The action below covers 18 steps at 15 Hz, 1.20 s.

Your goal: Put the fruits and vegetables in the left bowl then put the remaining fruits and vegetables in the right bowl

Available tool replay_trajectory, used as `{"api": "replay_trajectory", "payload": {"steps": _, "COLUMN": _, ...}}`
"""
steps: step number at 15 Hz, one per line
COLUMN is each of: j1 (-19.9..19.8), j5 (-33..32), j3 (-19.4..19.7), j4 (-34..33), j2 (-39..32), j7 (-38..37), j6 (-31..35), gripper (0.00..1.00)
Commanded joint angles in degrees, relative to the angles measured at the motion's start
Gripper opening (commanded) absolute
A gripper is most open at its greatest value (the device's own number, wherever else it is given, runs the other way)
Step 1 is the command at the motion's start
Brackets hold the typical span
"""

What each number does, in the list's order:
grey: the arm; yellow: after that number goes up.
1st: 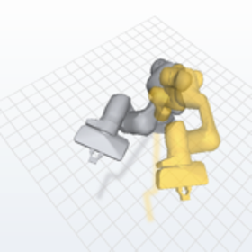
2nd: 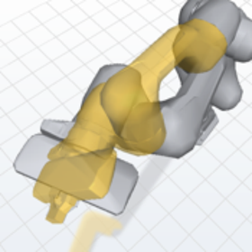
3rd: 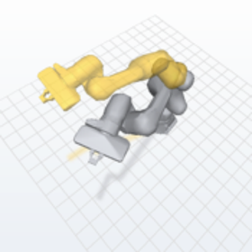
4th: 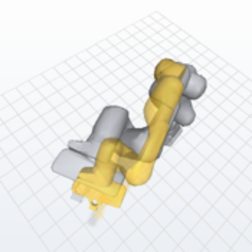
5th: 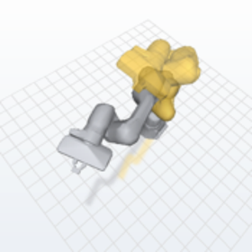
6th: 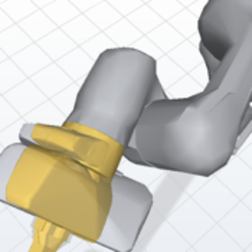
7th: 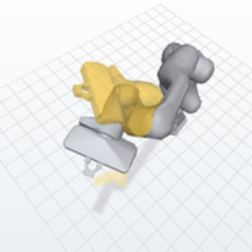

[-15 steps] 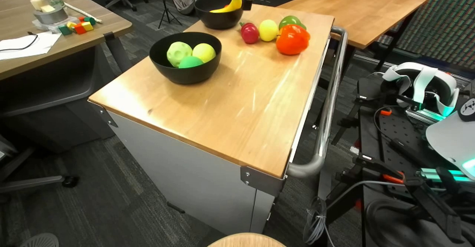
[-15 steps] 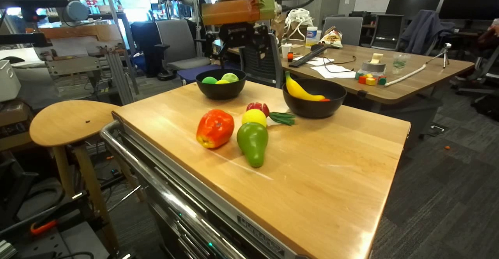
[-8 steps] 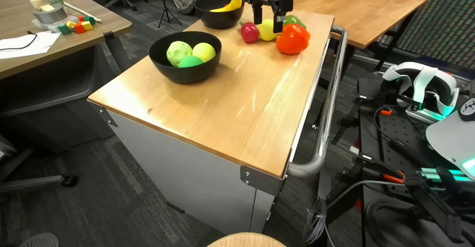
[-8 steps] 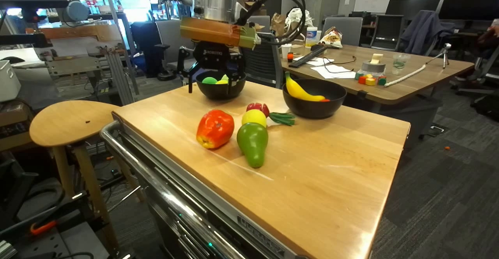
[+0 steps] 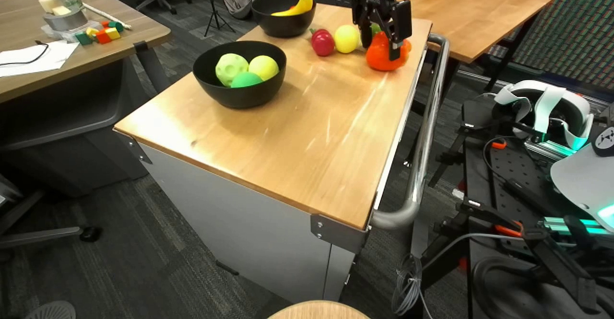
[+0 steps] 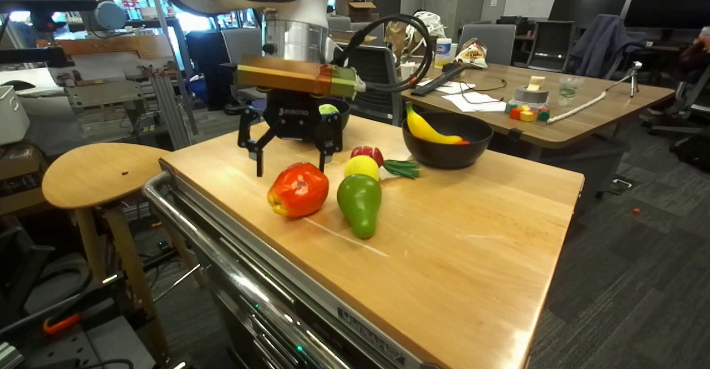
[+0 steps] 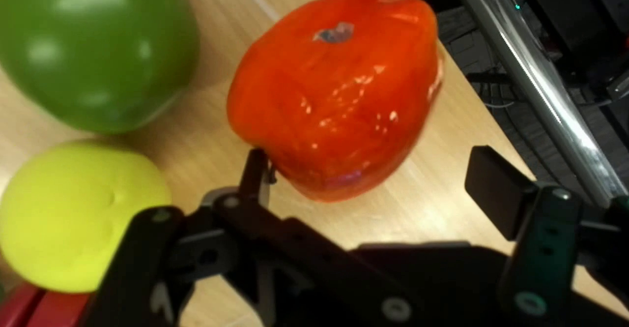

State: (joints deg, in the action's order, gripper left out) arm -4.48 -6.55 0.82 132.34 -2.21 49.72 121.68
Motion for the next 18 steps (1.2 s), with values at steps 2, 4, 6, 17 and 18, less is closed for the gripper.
{"api": "replay_trajectory", "payload": {"steps": 2, "j1": 0.2, "j5": -3.29, "j3": 1.24, "j4": 2.72, "j2": -0.85, "j7": -3.06, "j6": 3.56, "gripper": 0.75}}
{"api": "replay_trajectory", "payload": {"steps": 4, "j1": 0.13, "j5": -3.97, "j3": 1.52, "j4": 3.38, "j2": -1.18, "j7": -3.58, "j6": 4.74, "gripper": 0.58}}
{"api": "replay_trajectory", "payload": {"steps": 6, "j1": 0.07, "j5": -4.72, "j3": 1.74, "j4": 3.9, "j2": -1.34, "j7": -4.16, "j6": 5.8, "gripper": 0.42}}
{"api": "replay_trajectory", "payload": {"steps": 17, "j1": 0.12, "j5": -4.28, "j3": 1.91, "j4": 13.78, "j2": 8.34, "j7": 2.04, "j6": 23.43, "gripper": 0.95}}
{"api": "replay_trajectory", "payload": {"steps": 18, "j1": 0.31, "j5": -3.01, "j3": 2.11, "j4": 15.2, "j2": 10.05, "j7": 4.5, "j6": 24.18, "gripper": 1.0}}
